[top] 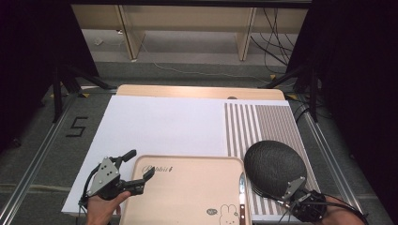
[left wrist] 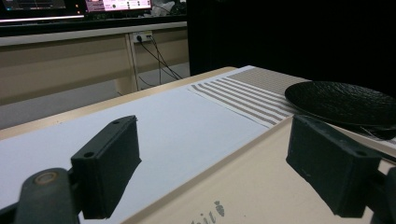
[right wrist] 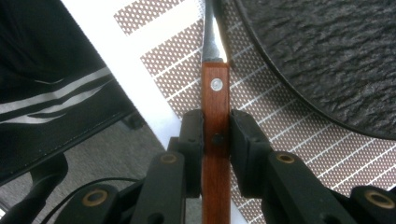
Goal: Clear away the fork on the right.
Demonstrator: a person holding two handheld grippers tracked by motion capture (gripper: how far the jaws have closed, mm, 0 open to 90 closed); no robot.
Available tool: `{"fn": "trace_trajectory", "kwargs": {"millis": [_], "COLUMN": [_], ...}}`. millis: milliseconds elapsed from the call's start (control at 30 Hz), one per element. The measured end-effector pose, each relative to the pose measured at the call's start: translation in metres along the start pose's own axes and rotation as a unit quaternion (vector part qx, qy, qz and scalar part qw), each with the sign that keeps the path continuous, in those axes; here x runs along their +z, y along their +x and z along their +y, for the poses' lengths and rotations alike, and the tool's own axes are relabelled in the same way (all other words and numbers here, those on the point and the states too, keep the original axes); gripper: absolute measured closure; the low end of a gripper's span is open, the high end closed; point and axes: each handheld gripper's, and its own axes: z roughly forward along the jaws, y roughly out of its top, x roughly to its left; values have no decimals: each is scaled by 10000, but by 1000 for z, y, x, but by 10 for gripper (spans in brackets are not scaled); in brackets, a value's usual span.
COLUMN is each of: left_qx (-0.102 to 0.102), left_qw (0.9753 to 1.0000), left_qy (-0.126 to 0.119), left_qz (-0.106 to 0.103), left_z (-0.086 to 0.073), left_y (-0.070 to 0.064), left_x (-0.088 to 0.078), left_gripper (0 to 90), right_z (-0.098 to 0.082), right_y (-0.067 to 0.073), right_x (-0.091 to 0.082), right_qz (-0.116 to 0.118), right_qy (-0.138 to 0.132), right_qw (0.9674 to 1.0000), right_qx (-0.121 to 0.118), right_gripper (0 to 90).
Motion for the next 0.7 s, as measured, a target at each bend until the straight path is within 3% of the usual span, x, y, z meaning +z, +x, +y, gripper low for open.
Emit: {"fn": "trace_trajectory", "kwargs": {"millis": [367, 567, 700], "left_qx": [-21, -22, 14], "left_qw": [10000, 10000, 10000], "left_qy": [-42, -37, 2], "left_qz": [-9, -11, 15], "left_z": [-1, -1, 0], "left_y": [1, 0, 1], "left_x": [1, 1, -1], "left_gripper": [162, 162, 162], "right_z": [1, 1, 2], "right_y": [0, 1, 3], "right_x": [-1, -2, -2], "right_qz": [36, 149, 210], "right_qy": [-88, -102, -189], "right_qw": [9999, 9998, 9996], "right_qx": [-61, 2, -77], "right_gripper": [767, 768, 768]}}
